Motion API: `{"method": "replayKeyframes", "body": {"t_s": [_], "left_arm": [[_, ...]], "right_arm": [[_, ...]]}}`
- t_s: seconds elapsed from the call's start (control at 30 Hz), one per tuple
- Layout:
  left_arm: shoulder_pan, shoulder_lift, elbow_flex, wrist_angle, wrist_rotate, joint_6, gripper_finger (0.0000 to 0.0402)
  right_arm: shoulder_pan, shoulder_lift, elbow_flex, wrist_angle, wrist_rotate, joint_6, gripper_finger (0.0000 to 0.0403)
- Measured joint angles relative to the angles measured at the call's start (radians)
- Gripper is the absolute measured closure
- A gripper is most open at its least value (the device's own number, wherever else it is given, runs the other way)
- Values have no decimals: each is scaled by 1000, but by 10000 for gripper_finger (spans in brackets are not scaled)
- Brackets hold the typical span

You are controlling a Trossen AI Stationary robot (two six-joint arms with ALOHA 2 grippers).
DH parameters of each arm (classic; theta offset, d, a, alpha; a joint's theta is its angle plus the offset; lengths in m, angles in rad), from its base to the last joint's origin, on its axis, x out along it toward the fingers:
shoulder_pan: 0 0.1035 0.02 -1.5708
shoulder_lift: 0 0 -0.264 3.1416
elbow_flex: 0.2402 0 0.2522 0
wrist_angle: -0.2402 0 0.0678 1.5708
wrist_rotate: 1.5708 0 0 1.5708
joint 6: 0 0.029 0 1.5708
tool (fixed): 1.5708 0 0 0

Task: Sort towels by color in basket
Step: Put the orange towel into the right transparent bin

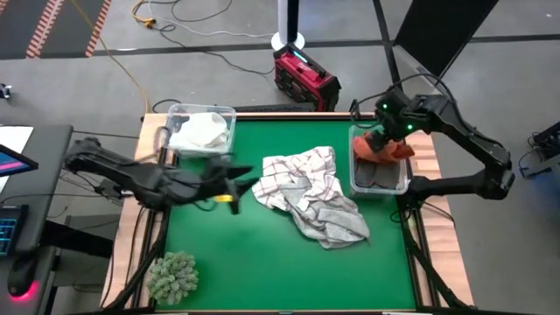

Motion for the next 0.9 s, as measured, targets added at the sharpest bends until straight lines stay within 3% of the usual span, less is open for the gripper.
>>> {"method": "replayKeyframes", "body": {"t_s": [0.17,0.43,0.63,0.9], "left_arm": [[106,188,0,254,-19,130,207],[274,474,42,641,122,289,207],[342,676,251,592,284,446,207],[374,911,553,519,288,645,207]], "right_arm": [[0,-8,0,-4,0,59,126],[2,-42,0,-8,-1,96,126],[2,-78,0,2,-40,154,126],[19,-86,0,14,-99,253,126]]}}
